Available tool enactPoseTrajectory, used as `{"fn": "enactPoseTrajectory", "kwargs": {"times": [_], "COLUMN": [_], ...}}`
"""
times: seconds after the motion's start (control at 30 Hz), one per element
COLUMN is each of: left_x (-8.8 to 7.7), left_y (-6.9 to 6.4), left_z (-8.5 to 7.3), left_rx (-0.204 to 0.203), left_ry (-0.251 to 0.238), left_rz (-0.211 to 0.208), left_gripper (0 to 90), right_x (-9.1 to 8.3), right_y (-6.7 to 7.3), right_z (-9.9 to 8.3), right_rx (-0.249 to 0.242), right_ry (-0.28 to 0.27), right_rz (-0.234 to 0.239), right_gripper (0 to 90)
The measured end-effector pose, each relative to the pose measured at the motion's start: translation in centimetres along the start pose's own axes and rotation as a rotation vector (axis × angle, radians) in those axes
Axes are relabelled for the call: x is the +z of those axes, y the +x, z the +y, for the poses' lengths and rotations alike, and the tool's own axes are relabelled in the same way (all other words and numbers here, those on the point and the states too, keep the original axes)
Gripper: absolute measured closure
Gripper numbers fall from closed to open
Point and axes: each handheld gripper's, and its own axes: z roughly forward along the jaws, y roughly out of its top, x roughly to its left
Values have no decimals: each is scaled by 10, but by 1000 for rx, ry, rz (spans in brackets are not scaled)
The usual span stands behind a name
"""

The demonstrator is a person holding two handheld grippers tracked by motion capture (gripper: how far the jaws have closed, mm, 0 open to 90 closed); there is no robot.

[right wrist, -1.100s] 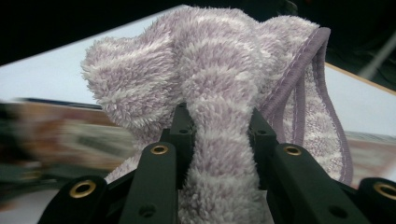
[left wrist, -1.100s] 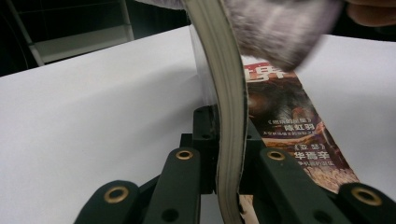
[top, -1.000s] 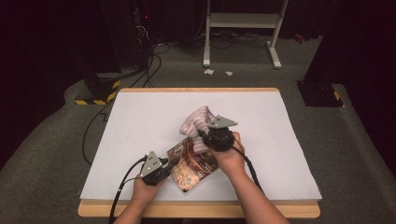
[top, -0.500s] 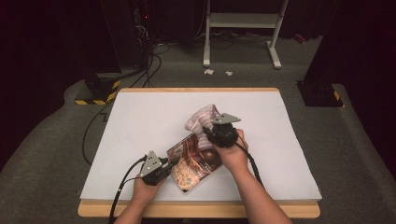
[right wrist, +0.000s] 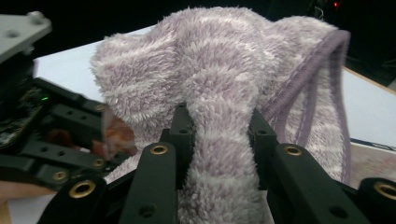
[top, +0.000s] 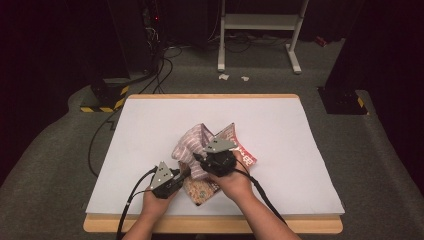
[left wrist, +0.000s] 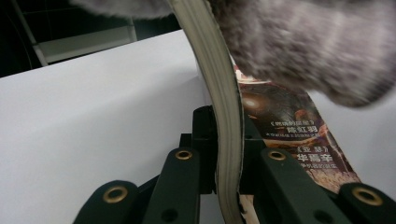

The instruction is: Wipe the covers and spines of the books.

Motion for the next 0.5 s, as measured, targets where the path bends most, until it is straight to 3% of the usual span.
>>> {"fn": "enactPoseTrajectory", "kwargs": {"times": [0.1,0.37,0.5], "left_x": [0,0,-1], "left_y": [0,-1,-2], "left_z": [0,0,0], "left_rx": [0,14,19], "left_ry": [0,-8,-9], "left_rz": [0,-1,-1], "left_gripper": [825,827,828], "right_x": [3,10,9], "right_y": [-21,-96,-119], "right_z": [-3,-9,-5], "right_rx": [42,209,254], "right_ry": [16,36,15], "right_rz": [-39,-212,-271], "right_gripper": [706,705,705]}}
